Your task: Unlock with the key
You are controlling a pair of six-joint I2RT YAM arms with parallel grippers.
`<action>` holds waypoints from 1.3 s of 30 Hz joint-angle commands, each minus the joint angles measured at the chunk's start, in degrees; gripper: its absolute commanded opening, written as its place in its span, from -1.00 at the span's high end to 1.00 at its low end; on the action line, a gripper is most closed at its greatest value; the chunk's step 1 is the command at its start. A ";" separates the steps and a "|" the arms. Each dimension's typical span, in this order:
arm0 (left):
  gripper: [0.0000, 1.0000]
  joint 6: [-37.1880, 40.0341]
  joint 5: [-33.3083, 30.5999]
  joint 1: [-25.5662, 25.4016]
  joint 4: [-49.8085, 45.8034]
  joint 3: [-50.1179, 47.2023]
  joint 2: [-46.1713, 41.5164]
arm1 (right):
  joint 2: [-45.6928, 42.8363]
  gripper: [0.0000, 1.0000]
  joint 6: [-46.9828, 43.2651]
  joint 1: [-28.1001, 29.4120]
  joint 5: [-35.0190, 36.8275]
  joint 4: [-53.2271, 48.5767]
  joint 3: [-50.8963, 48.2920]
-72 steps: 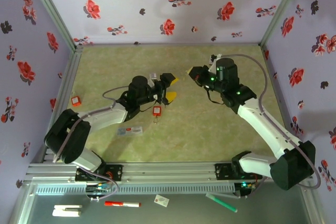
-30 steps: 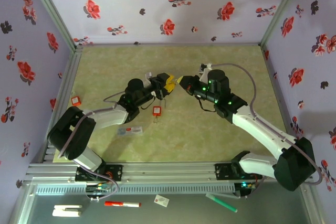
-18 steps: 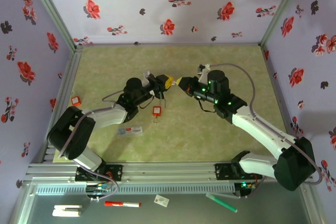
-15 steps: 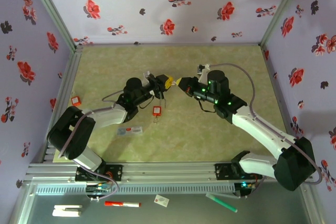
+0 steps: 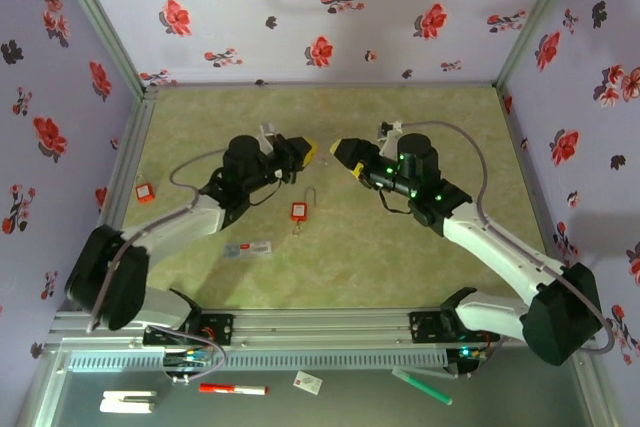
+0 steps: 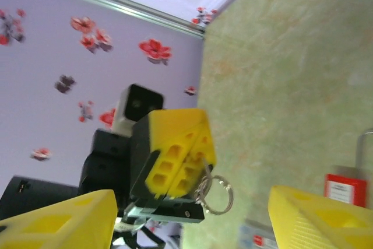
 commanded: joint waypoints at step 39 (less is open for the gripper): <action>1.00 15.60 -4.65 -0.90 -1.60 -2.13 -6.75 | 13.98 0.52 18.99 6.89 -2.03 40.04 -6.84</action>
